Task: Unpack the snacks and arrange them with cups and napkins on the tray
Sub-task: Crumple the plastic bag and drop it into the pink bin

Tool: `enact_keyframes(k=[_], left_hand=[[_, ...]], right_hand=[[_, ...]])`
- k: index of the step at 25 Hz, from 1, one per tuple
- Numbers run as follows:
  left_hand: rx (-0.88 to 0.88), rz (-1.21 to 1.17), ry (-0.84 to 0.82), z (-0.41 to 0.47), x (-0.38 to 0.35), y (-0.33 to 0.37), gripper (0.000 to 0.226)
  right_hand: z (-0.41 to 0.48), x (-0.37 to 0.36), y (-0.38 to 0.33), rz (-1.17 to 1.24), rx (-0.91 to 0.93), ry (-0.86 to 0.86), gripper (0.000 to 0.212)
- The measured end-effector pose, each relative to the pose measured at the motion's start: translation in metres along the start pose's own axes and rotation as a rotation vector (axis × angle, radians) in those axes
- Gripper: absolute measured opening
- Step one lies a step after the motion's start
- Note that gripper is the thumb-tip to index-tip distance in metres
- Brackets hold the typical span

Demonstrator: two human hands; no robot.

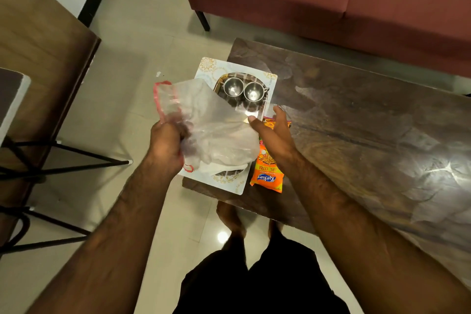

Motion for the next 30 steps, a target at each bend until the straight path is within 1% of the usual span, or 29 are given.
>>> enact_keyframes(k=[1,2,3,5,7,8,9,11,12,13,14,15,16,17,19,20,21,22,23,24,25,26,27,28,30], left_hand=[[0.072,-0.091,-0.061,0.0,0.002,-0.002,0.03],[0.14,-0.157,-0.128,-0.003,0.002,-0.003,0.023],[0.191,-0.175,-0.178,-0.007,0.0,-0.006,0.024],[0.225,-0.103,-0.197,-0.015,-0.009,-0.012,0.034],[0.164,-0.015,-0.155,-0.023,-0.022,-0.019,0.034],[0.111,0.064,-0.139,-0.027,-0.03,-0.021,0.032],[0.041,0.193,-0.134,-0.03,-0.035,-0.022,0.03],[-0.108,0.576,-0.147,-0.034,-0.041,-0.027,0.041],[-0.158,0.754,-0.148,-0.037,-0.044,-0.028,0.048],[-0.203,0.867,-0.15,-0.041,-0.048,-0.026,0.052],[-0.242,0.902,-0.177,-0.047,-0.052,-0.023,0.051],[-0.276,0.873,-0.238,-0.053,-0.057,-0.021,0.044],[-0.288,0.779,-0.308,-0.058,-0.06,-0.019,0.036],[-0.248,0.619,-0.35,-0.063,-0.062,-0.016,0.033],[-0.05,0.244,-0.344,-0.071,-0.062,-0.01,0.04],[0.026,0.105,-0.336,-0.075,-0.062,-0.009,0.04],[0.06,0.064,-0.339,-0.081,-0.063,-0.01,0.036],[0.079,0.089,-0.37,-0.088,-0.065,-0.012,0.03],[0.11,0.128,-0.445,-0.1,-0.072,-0.013,0.032],[0.153,0.14,-0.53,-0.111,-0.082,-0.015,0.04],[0.187,0.095,-0.585,-0.118,-0.093,-0.017,0.047],[0.191,0.044,-0.579,-0.124,-0.106,-0.02,0.049],[0.183,-0.001,-0.525,-0.131,-0.119,-0.02,0.048],[0.168,-0.024,-0.448,-0.139,-0.133,-0.02,0.045],[0.118,-0.054,-0.304,-0.151,-0.158,-0.024,0.035]], right_hand=[[-0.004,-0.001,-0.002,0.072,-0.098,-0.039,0.082],[-0.009,-0.005,-0.005,0.136,-0.198,-0.083,0.083],[-0.013,-0.011,-0.007,0.214,-0.267,-0.122,0.079],[-0.019,-0.025,-0.013,0.4,-0.301,-0.194,0.069],[-0.03,-0.037,-0.024,0.514,-0.302,-0.271,0.065],[-0.035,-0.04,-0.03,0.496,-0.296,-0.305,0.061],[-0.041,-0.042,-0.035,0.448,-0.271,-0.349,0.059],[-0.048,-0.045,-0.037,0.286,-0.188,-0.39,0.063],[-0.05,-0.046,-0.036,0.231,-0.15,-0.398,0.058],[-0.052,-0.047,-0.035,0.241,-0.125,-0.386,0.047],[-0.053,-0.046,-0.034,0.27,-0.093,-0.346,0.032],[-0.053,-0.043,-0.035,0.272,-0.05,-0.28,0.021],[-0.052,-0.038,-0.036,0.254,-0.017,-0.206,0.017],[-0.051,-0.031,-0.038,0.255,-0.002,-0.144,0.019],[-0.046,-0.015,-0.043,0.261,0.04,-0.056,0.025],[-0.045,-0.006,-0.045,0.246,0.072,-0.026,0.026],[-0.045,0.001,-0.047,0.225,0.095,-0.009,0.027],[-0.045,0.009,-0.048,0.221,0.117,-0.002,0.028],[-0.046,0.015,-0.049,0.207,0.143,0.006,0.031],[-0.048,0.021,-0.05,0.194,0.175,0.013,0.036],[-0.052,0.026,-0.052,0.173,0.204,0.022,0.041],[-0.054,0.03,-0.053,0.158,0.232,0.031,0.042],[-0.058,0.035,-0.053,0.144,0.25,0.044,0.04],[-0.063,0.04,-0.055,0.137,0.264,0.05,0.033],[-0.074,0.052,-0.058,0.15,0.252,0.029,0.008]])
Point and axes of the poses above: each hand's wrist, its own z-axis towards the middle knuckle, its own x-axis out of the back of the hand, y = z × x, the point moved 1 cm from there along z, towards the middle knuckle, and after that the axes turned 9 degrees about z, right-handed, at the moved point
